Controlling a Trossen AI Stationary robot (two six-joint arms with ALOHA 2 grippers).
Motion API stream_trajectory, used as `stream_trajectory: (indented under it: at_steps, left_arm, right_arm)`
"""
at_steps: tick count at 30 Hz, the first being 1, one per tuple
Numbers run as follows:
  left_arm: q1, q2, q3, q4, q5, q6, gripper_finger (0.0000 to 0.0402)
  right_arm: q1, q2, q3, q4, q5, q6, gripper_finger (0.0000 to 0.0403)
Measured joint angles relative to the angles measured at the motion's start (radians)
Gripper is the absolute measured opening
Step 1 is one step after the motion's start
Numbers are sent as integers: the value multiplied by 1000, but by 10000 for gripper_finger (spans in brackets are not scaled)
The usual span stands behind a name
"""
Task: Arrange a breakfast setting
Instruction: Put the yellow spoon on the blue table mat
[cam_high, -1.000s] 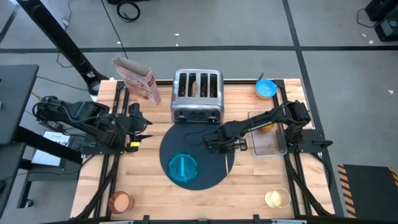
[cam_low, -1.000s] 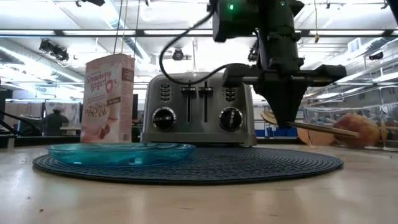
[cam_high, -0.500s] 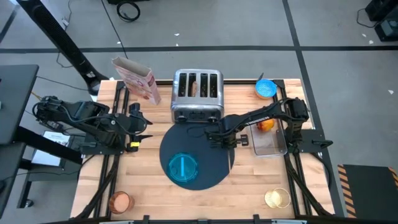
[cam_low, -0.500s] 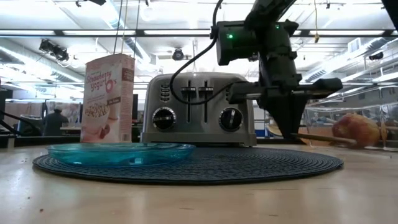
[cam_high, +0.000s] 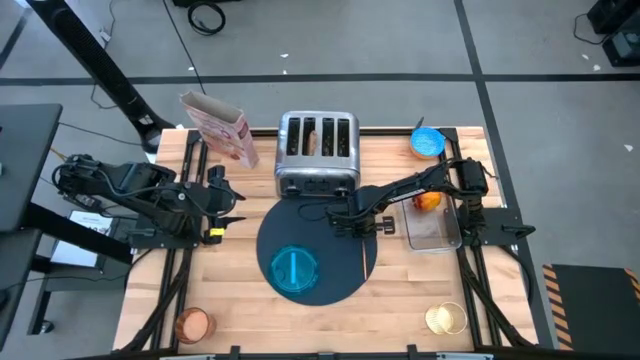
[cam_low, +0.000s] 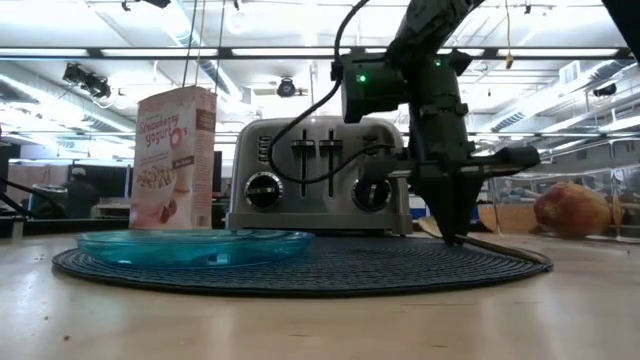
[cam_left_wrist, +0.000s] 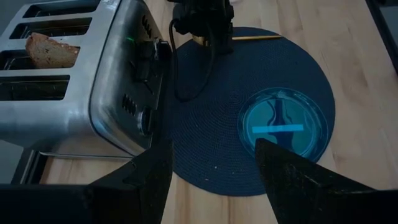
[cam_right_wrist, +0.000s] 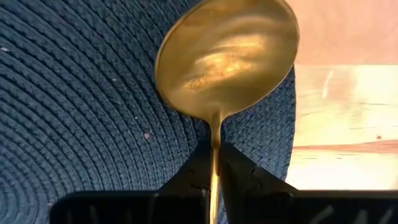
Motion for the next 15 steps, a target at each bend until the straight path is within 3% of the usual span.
stream_trajectory:
  at_steps: [6,15]
  left_arm:
    - [0,0,0,3,0,-3,231]
    - [0,0,0,5,0,-26,231]
  right_arm:
    - [-3,0,0,-7,0,10,18]
    - [-8,1,-1,-7,7,-6,52]
